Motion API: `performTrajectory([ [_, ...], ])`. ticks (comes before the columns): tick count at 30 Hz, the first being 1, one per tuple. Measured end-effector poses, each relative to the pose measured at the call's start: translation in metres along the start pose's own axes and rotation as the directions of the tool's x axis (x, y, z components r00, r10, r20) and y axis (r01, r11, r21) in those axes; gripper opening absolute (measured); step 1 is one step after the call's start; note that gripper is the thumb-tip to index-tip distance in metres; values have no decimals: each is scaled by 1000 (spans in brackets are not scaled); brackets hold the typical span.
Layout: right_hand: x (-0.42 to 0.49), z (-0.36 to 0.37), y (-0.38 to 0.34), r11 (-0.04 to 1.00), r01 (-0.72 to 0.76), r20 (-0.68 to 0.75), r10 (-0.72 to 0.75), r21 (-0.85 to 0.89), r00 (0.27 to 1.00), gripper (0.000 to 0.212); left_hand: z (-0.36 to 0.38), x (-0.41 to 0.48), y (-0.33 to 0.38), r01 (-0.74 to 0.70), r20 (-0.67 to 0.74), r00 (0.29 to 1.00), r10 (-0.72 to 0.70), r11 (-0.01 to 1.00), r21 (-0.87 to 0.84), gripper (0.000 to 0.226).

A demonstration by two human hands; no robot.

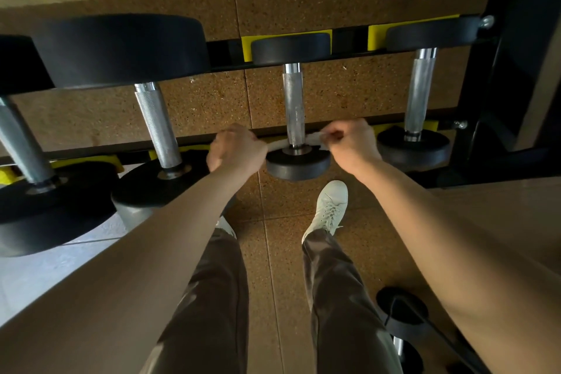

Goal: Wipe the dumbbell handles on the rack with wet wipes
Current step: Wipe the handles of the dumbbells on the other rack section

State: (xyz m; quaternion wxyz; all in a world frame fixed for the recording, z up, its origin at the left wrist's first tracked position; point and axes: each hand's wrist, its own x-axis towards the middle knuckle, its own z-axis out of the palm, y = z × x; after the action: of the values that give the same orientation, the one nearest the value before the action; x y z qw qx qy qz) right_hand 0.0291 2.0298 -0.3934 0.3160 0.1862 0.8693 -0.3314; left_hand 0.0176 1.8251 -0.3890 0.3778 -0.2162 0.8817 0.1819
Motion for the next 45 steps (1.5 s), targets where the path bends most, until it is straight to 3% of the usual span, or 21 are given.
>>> performTrajectory([
  [2, -2, 6, -12, 999, 31, 80, -32, 6, 996, 15, -8, -2, -11, 37, -78, 996, -35, 999, 21, 18],
  [4, 0, 6, -18, 1000, 29, 113, -29, -2, 993, 15, -12, -6, -13, -14, -91, 996, 14, 1000, 0, 18],
  [8, -9, -26, -14, 1000, -2, 212, -3, 24, 977, 9, -8, -22, 0, -216, 81, 970, 229, 966, -143, 21],
  [10, -21, -43, -16, 989, -17, 240, -19, 146, 971, 6, -9, -30, 2, -234, 99, 960, 261, 946, -225, 25],
  [12, -37, -52, -23, 925, -33, 238, -63, 380, 969, 5, -13, -39, -3, -222, 61, 965, 255, 919, -324, 27],
  [15, -57, -50, -38, 784, -32, 192, -112, 620, 975, 18, -26, -59, -13, -197, 27, 967, 253, 812, -550, 15],
  [20, -86, -29, -84, 630, -124, 263, -133, 767, 956, 31, -68, -100, -32, -169, 112, 903, 415, 582, -796, 23],
  [22, -99, -18, -105, 639, -134, 287, -141, 757, 948, 37, -84, -112, -43, -170, 96, 893, 441, 526, -833, 19],
  [25, -121, -3, -141, 720, -77, 298, -186, 690, 936, 28, -110, -121, -68, -176, 56, 923, 380, 549, -817, 5],
  [28, -139, 11, -169, 750, -28, 274, -207, 661, 939, 19, -135, -119, -98, -126, 78, 936, 343, 534, -836, 8],
  [32, -154, 33, -193, 791, -13, 188, -129, 611, 974, 10, -161, -112, -134, -14, 134, 959, 249, 515, -857, 12],
  [35, -163, 51, -208, 819, -11, 218, -139, 573, 966, 17, -169, -112, -145, 75, 243, 944, 225, 571, -818, 29],
  [38, -168, 57, -214, 803, 2, 310, -233, 596, 922, 29, -166, -114, -147, 103, 278, 937, 214, 590, -801, 28],
  [41, -164, 61, -211, 788, -4, 323, -248, 616, 913, 38, -165, -112, -156, 129, 211, 970, 119, 484, -865, 15],
  [45, -151, 71, -205, 908, 116, 217, -218, 403, 952, 23, -166, -107, -166, 225, 232, 972, -20, 346, -911, 12],
])
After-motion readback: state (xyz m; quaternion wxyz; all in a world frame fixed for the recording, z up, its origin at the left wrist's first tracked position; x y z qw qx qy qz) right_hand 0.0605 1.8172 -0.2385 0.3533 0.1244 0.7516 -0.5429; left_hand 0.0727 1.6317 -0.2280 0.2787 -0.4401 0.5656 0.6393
